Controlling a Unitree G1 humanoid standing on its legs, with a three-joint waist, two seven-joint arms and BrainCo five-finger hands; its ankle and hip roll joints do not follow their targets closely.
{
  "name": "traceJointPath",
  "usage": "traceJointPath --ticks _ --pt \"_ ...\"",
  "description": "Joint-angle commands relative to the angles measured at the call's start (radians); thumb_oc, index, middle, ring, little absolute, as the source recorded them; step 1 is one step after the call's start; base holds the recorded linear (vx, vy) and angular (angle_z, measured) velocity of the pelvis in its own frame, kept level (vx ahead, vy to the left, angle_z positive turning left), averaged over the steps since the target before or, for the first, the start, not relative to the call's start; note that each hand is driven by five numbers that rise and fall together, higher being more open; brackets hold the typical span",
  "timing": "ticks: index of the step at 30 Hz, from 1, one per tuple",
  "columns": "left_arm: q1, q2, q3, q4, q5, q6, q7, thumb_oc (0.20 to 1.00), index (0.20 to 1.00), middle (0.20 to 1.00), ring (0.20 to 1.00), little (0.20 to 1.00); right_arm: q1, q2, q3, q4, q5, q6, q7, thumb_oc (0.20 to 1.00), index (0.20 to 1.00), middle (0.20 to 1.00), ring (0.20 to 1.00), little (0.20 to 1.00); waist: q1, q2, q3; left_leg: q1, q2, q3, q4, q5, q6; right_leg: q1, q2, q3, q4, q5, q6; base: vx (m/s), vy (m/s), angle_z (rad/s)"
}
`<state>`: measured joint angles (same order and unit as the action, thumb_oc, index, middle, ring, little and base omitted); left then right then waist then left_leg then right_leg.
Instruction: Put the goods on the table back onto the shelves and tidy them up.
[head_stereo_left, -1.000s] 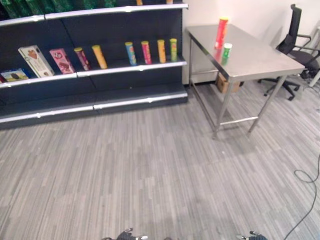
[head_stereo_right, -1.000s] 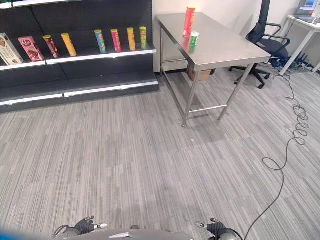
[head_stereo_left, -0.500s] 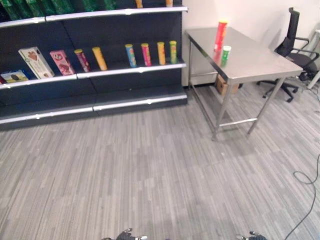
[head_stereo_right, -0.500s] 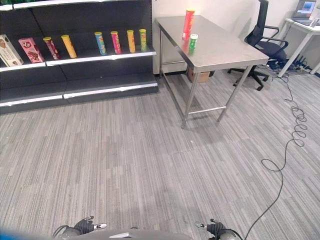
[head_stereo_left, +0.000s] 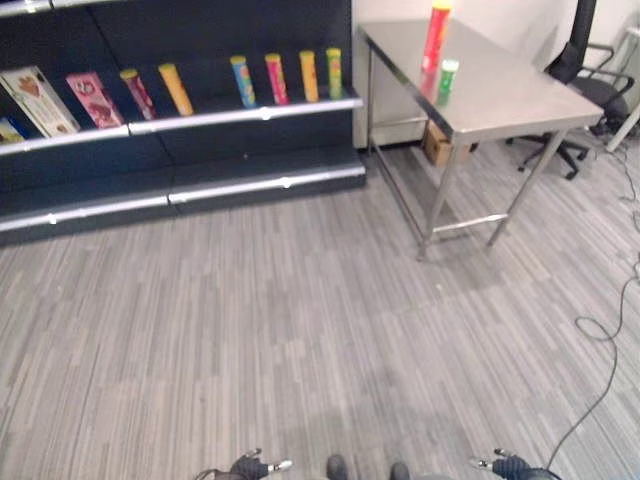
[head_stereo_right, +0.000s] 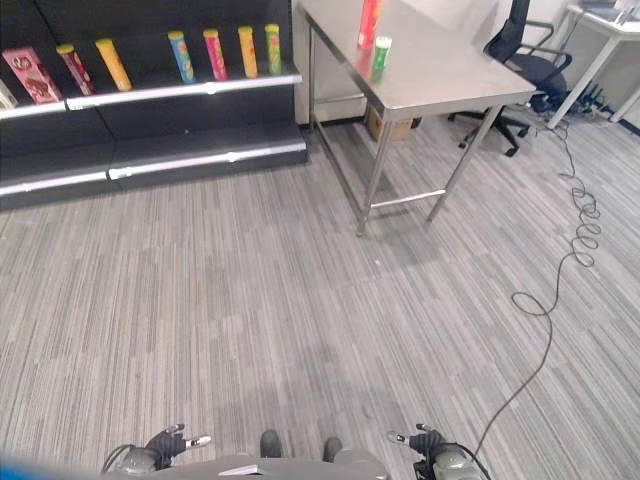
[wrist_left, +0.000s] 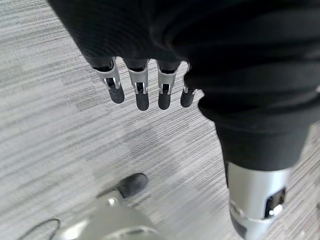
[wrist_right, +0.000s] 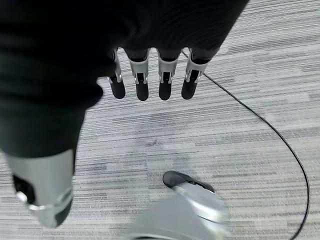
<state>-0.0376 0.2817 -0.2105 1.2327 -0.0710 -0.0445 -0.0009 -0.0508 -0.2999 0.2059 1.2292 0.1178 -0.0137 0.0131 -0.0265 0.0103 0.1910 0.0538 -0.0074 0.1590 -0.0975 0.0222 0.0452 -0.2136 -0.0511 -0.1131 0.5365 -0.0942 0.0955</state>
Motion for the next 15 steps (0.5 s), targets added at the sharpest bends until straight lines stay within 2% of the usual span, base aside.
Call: traceJointPath --ticks 1,2,3,4,5,6,7,9,10,12,13,14,15 --pt "-0.006 0.015 0.009 -0.004 -0.015 -0.017 0.009 1.000 1.000 1.000 1.000 1.000 0.012 -0.011 0.002 0.001 0.038 -0.004 0.007 1.000 1.000 1.000 1.000 1.000 -0.028 0.001 0.021 0.097 -0.024 -0.093 0.035 -0.132 0.019 -0.107 -0.074 0.068 0.107 0.152 0.060 0.11 0.086 0.17" --pt "-0.006 0.015 0.009 -0.004 -0.015 -0.017 0.009 1.000 1.000 1.000 1.000 1.000 0.012 -0.012 0.002 0.000 0.038 -0.004 0.007 1.000 1.000 1.000 1.000 1.000 -0.028 0.000 0.022 0.099 -0.025 -0.093 0.034 -0.132 0.019 -0.107 -0.075 0.068 0.111 0.149 0.060 0.31 0.019 0.03" --pt "-0.010 0.014 0.006 -0.012 -0.017 -0.023 0.011 1.000 1.000 1.000 1.000 1.000 0.016 -0.013 -0.002 -0.002 0.047 -0.008 0.008 1.000 1.000 1.000 1.000 1.000 -0.042 -0.002 0.018 0.122 -0.032 -0.113 0.028 -0.149 0.011 -0.123 -0.057 0.067 -0.021 0.133 0.053 0.21 -0.026 -0.24" --pt "-0.010 0.013 0.006 -0.012 -0.017 -0.023 0.011 1.000 1.000 1.000 1.000 1.000 0.016 -0.014 -0.002 -0.002 0.047 -0.008 0.008 1.000 1.000 1.000 1.000 1.000 -0.044 0.001 0.023 0.129 -0.029 -0.116 0.026 -0.150 0.010 -0.114 -0.055 0.062 -0.025 0.132 0.053 0.31 -0.048 -0.50" --pt "-0.017 0.016 0.005 -0.017 -0.022 -0.027 0.013 1.000 1.000 1.000 1.000 1.000 0.012 -0.019 -0.006 -0.006 0.053 -0.010 0.005 1.000 1.000 1.000 1.000 1.000 -0.054 -0.002 0.025 0.149 -0.032 -0.130 0.019 -0.167 0.004 -0.115 -0.045 0.059 -0.128 0.131 0.053 0.36 -0.074 -0.45" --pt "-0.030 0.017 0.005 -0.024 -0.029 -0.032 0.011 1.000 1.000 1.000 1.000 1.000 0.005 -0.023 -0.008 -0.015 0.055 -0.010 0.003 1.000 1.000 1.000 1.000 1.000 -0.072 -0.012 0.027 0.181 -0.049 -0.152 0.013 -0.194 -0.007 -0.145 -0.045 0.051 -0.348 0.175 0.071 0.36 -0.072 -0.30" --pt "-0.030 0.016 0.005 -0.024 -0.029 -0.032 0.011 1.000 1.000 1.000 1.000 1.000 0.005 -0.024 -0.008 -0.015 0.056 -0.010 0.003 1.000 1.000 1.000 1.000 1.000 -0.076 -0.005 0.034 0.190 -0.040 -0.155 0.012 -0.197 -0.008 -0.128 -0.039 0.042 -0.361 0.179 0.070 0.41 -0.088 0.08" --pt "-0.039 0.020 0.012 -0.031 -0.037 -0.034 0.009 1.000 1.000 1.000 1.000 1.000 0.003 -0.029 -0.017 -0.026 0.055 -0.007 0.001 1.000 1.000 1.000 1.000 1.000 -0.095 -0.005 0.035 0.228 -0.041 -0.183 0.010 -0.227 -0.024 -0.137 -0.049 0.030 -0.531 0.224 0.094 0.38 -0.070 0.36" --pt "-0.039 0.019 0.012 -0.031 -0.039 -0.036 0.009 1.000 1.000 1.000 1.000 1.000 0.003 -0.029 -0.022 -0.028 0.054 -0.007 -0.001 1.000 1.000 1.000 1.000 1.000 -0.101 -0.007 0.033 0.247 -0.041 -0.189 0.010 -0.239 -0.032 -0.153 -0.052 0.024 -0.569 0.235 0.103 0.47 -0.070 0.57" --pt "-0.034 0.012 0.019 -0.021 -0.043 -0.038 0.008 1.000 1.000 1.000 1.000 1.000 0.007 -0.033 -0.033 -0.025 0.052 -0.010 -0.001 1.000 1.000 1.000 1.000 1.000 -0.107 -0.008 0.019 0.296 -0.037 -0.203 0.010 -0.273 -0.042 -0.157 -0.061 -0.029 -0.595 0.260 0.113 0.53 -0.115 0.60" --pt "-0.031 0.009 0.015 -0.018 -0.038 -0.038 0.006 1.000 1.000 1.000 1.000 1.000 0.017 -0.037 -0.042 -0.023 0.054 -0.012 -0.001 1.000 1.000 1.000 1.000 1.000 -0.111 -0.008 0.008 0.311 -0.030 -0.215 0.010 -0.291 -0.049 -0.139 -0.065 -0.045 -0.607 0.265 0.110 0.54 -0.171 0.37" --pt "-0.029 0.005 0.016 -0.014 -0.041 -0.039 0.006 1.000 1.000 1.000 1.000 1.000 0.019 -0.038 -0.041 -0.025 0.055 -0.015 0.000 1.000 1.000 1.000 1.000 1.000 -0.112 -0.011 0.001 0.320 -0.024 -0.224 0.010 -0.286 -0.051 -0.127 -0.062 -0.050 -0.597 0.288 0.097 0.70 -0.281 0.42" --pt "-0.035 -0.006 0.010 -0.007 -0.033 -0.038 0.006 1.000 1.000 1.000 1.000 1.000 0.019 -0.050 -0.037 -0.027 0.049 -0.016 -0.001 1.000 1.000 1.000 1.000 1.000 -0.117 0.006 -0.013 0.328 0.021 -0.215 0.069 -0.265 -0.079 -0.102 -0.040 -0.077 -0.570 0.291 0.078 0.55 -0.231 0.57"
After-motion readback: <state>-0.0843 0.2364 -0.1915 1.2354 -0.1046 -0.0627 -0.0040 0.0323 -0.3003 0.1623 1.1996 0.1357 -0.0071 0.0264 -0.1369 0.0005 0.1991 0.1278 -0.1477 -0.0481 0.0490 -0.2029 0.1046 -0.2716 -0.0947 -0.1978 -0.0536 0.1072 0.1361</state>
